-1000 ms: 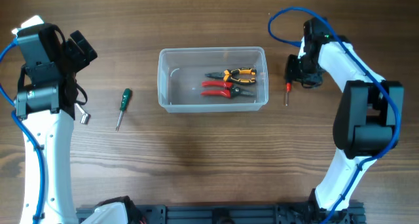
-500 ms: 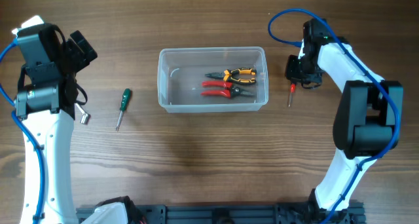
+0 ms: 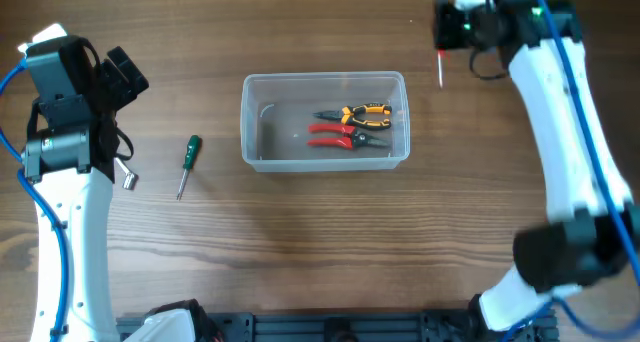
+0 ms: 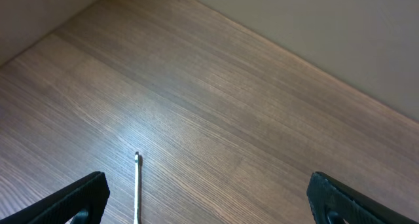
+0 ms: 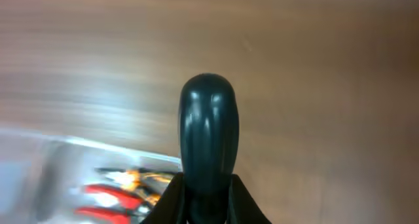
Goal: Pack container
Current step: 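Place the red-handled screwdriver into the container and release it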
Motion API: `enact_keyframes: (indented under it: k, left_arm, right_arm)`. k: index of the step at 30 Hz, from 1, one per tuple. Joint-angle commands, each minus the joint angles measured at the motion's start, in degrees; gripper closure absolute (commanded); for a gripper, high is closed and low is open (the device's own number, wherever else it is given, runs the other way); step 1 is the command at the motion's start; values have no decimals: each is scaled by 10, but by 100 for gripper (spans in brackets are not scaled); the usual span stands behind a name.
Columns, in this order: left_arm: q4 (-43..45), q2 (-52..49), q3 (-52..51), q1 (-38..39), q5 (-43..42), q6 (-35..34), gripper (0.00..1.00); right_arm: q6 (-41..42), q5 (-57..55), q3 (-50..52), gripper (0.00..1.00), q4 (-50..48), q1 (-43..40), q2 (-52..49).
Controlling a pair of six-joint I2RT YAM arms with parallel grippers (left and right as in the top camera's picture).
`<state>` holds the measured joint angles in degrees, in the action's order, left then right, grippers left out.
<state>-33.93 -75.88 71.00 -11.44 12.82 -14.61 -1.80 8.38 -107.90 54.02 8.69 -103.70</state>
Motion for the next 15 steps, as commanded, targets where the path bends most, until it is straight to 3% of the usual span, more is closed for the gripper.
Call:
enact_keyframes:
  k: [1,6,7,15]
  left_arm:
    - [2,-1,12,-3,5,9,0]
    - [2,-1,12,-3,5,9,0]
    - [1,-1,12,-3,5,9,0]
    - [0,-1,12,-3,5,9,0]
  right_arm:
    - [-246,33,-12,96,12,109,29]
    - [-523,33,7,96,57,234,-13]
    - [-546,33,12,96,67,242,-24]
    - [-565,20,69,96,114,231,-179]
